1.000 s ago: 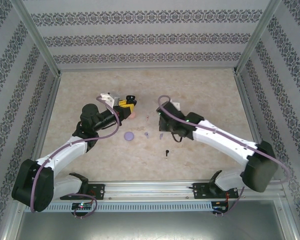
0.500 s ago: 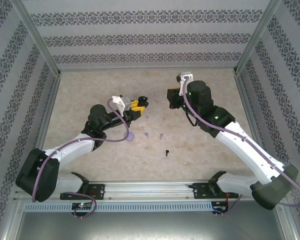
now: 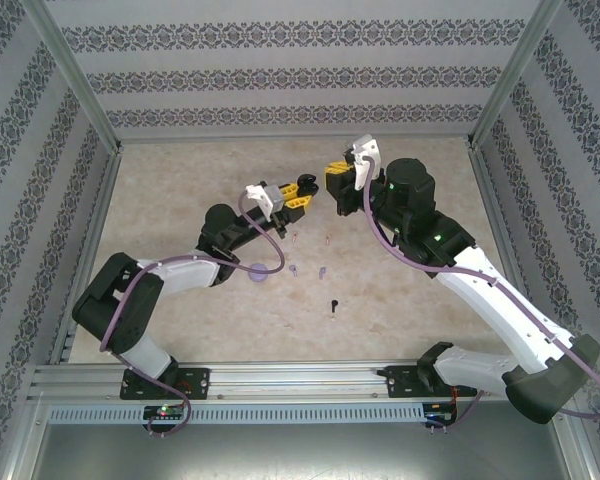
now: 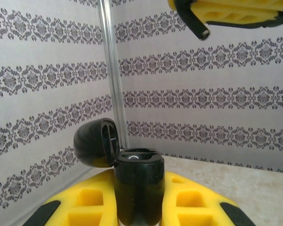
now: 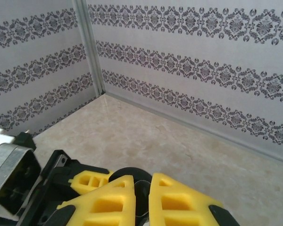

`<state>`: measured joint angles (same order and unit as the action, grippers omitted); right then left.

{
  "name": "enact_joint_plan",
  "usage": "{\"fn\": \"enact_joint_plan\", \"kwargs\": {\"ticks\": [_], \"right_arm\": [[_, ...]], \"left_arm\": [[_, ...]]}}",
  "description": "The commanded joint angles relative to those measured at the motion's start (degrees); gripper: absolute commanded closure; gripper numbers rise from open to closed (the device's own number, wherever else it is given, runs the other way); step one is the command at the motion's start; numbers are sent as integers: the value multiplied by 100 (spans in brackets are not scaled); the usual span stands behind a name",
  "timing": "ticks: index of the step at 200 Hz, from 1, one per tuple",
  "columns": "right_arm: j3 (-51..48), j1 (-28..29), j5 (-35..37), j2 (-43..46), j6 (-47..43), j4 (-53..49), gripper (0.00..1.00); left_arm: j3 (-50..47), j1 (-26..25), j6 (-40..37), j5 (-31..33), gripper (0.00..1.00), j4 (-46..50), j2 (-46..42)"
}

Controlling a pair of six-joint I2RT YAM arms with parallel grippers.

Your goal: Insert the wireless bluetooth earbuds into the charging case

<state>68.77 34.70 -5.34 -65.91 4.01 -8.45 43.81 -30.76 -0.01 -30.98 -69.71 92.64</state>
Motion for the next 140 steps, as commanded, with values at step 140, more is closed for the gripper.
{"fn": "enact_joint_plan", "kwargs": {"ticks": [140], "right_arm": [[-250, -27, -391, 43, 62, 431, 90]], "left_arm": [[532, -206, 436, -492, 100, -1000, 307]]}}
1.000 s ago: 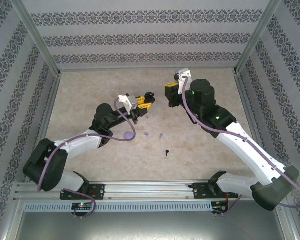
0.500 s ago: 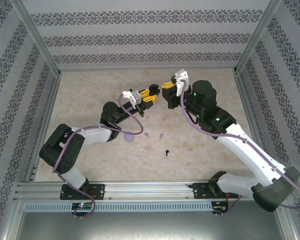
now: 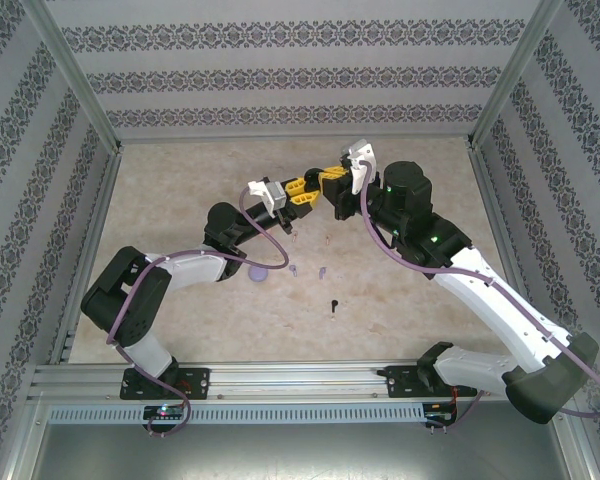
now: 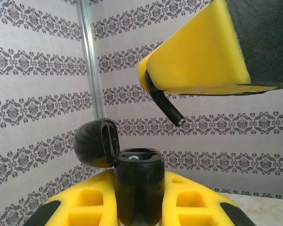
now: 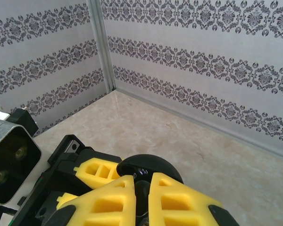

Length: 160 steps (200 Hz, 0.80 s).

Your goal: Insert the wireless bluetooth earbuds into the charging case

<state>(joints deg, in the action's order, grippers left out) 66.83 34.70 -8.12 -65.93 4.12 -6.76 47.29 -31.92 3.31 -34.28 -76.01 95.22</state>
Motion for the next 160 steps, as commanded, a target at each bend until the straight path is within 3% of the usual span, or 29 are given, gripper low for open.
{"fn": "enact_joint_plan", "kwargs": {"ticks": [1, 160], "right_arm": [[-56, -26, -112, 41, 52, 272, 90], [-120, -29, -106, -218, 214, 432, 92]], "left_arm": [[184, -88, 102, -164, 100, -371, 54], [269, -156, 194, -246, 100, -320, -55]]}}
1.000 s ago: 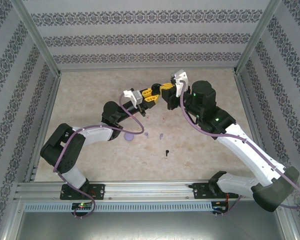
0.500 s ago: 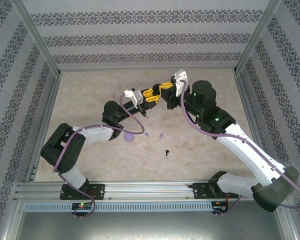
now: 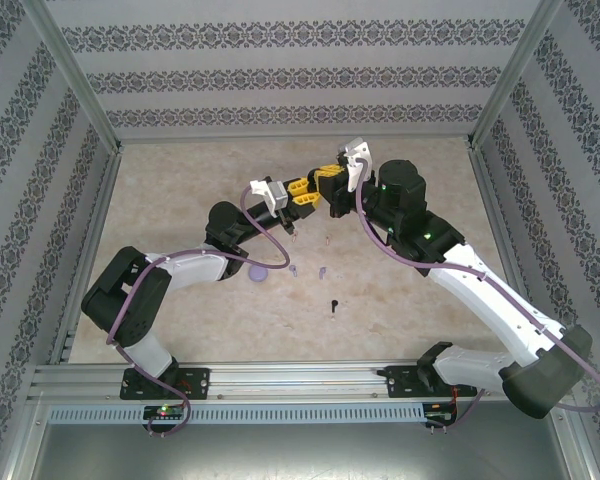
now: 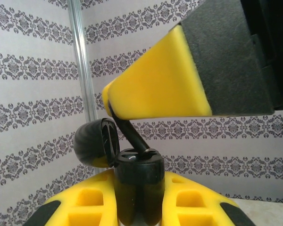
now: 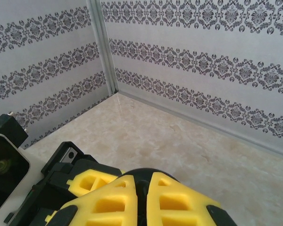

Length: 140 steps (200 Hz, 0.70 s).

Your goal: Insert the wireless bluetooth earbuds into the charging case

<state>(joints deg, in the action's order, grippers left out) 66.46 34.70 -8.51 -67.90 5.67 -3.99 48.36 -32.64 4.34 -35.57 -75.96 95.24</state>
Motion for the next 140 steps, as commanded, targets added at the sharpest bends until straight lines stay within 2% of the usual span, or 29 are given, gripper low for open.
{"fn": "enact_joint_plan", "kwargs": {"ticks": [1, 140], "right_arm": [[-82, -31, -69, -22, 58, 158, 92], [-409, -99, 96, 252, -12, 36, 95]], "left_arm": [[159, -84, 92, -117, 100, -328, -58], [188, -84, 76, 30, 100, -263, -131]]}}
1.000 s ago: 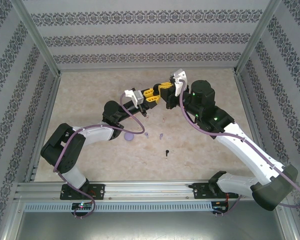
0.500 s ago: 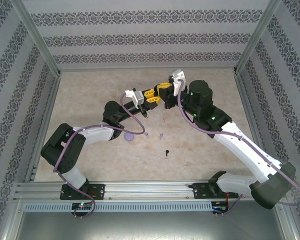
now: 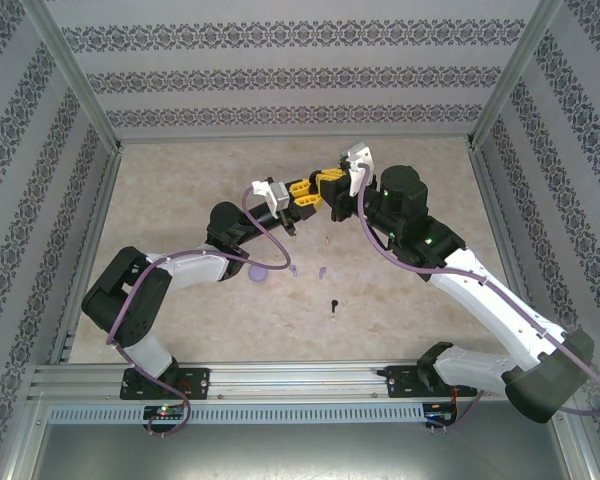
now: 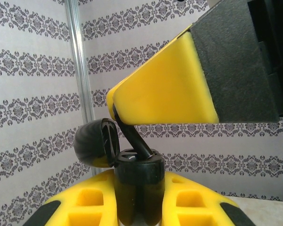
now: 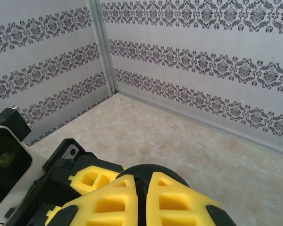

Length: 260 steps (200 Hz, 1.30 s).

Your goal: Insert the wireless bluetooth earbuds into the charging case

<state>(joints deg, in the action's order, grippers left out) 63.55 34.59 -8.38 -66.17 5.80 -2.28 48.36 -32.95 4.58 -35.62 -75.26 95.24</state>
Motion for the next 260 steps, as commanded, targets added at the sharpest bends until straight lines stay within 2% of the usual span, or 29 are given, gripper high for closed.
{"fn": "enact_joint_plan", "kwargs": {"ticks": [1, 90, 126, 161, 179, 197, 247, 260], "right_arm": [[-125, -86, 74, 74, -26, -133, 95], [-218, 105, -49, 34, -468, -486, 98], [-304, 435, 288, -27, -665, -588, 97], [-409, 474, 568, 29, -553, -468, 93], [-389, 470, 666, 68, -443, -430, 84], [-320, 473, 805, 67, -283, -402, 81], [187, 464, 969, -60, 334, -454, 48], [325, 459, 984, -110, 481, -467, 44]], "left_arm": [[185, -54, 52, 31, 100, -332, -130], [260, -54, 69, 149, 100, -313, -125], [298, -54, 122, 256, 100, -313, -94], [318, -59, 157, 304, 100, -288, -85], [315, -54, 181, 343, 100, -270, -67], [323, -54, 210, 362, 100, -199, -58], [310, -89, 333, 357, 100, -164, 34], [290, -111, 333, 370, 100, -164, 71]]}}
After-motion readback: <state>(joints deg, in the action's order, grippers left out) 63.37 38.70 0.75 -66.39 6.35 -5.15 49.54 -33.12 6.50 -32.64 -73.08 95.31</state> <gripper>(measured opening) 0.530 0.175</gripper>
